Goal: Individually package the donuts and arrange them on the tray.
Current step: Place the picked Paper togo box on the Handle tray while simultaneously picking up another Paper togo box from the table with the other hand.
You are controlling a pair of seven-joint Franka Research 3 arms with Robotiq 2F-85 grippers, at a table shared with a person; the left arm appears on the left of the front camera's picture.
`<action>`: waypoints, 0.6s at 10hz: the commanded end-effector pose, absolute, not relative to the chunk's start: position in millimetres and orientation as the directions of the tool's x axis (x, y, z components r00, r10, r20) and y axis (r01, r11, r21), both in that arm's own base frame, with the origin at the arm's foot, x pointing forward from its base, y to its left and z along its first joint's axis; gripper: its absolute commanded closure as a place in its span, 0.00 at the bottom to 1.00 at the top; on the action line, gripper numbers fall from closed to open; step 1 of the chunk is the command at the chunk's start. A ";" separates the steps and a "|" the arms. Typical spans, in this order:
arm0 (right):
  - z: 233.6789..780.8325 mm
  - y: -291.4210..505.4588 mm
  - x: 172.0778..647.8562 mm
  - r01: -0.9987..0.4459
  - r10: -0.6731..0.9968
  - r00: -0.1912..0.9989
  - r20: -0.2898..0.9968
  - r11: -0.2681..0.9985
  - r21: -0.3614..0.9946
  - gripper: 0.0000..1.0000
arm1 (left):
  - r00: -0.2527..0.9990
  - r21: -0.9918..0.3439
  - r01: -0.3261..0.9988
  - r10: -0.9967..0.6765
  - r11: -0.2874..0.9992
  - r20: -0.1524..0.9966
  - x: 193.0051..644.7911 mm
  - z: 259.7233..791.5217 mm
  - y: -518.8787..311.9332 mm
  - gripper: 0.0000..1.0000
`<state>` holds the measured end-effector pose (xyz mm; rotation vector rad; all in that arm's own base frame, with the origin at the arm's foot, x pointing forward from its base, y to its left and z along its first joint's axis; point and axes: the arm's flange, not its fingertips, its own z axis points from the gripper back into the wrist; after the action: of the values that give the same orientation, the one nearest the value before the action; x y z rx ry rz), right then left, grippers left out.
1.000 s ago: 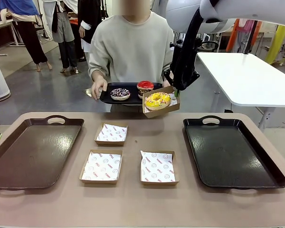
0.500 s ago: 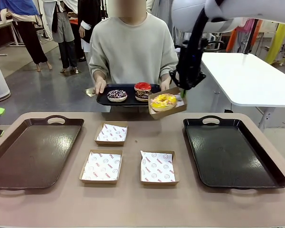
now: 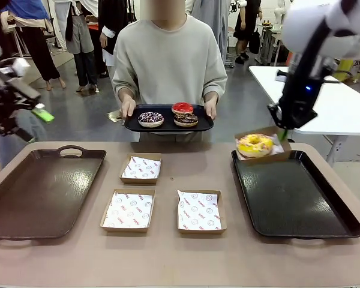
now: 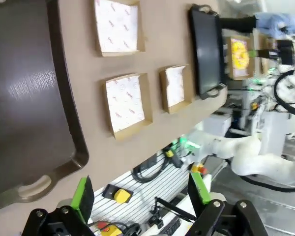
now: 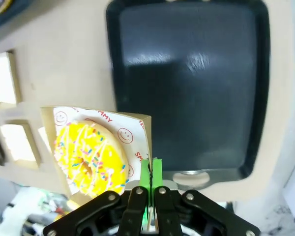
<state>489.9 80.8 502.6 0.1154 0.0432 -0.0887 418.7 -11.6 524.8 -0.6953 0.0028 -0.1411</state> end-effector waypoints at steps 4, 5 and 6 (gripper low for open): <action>445.4 26.7 476.9 0.096 -0.105 0.994 0.024 0.969 0.227 0.99 | 0.986 -0.298 0.159 -0.167 0.941 -0.003 501.2 495.9 -107.9 0.00; 437.7 14.9 481.6 0.086 -0.096 0.995 0.032 0.970 0.229 0.99 | 0.982 -0.254 0.184 -0.188 0.950 0.008 509.8 486.8 -125.7 0.00; 431.3 4.8 486.9 0.100 -0.109 0.994 0.030 0.969 0.228 0.99 | 0.977 -0.226 0.211 -0.212 0.951 0.020 516.0 477.2 -141.4 0.00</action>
<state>480.7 13.9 438.2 0.1952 -0.0252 -0.1170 508.1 -133.7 476.4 -0.2810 0.0149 -0.2210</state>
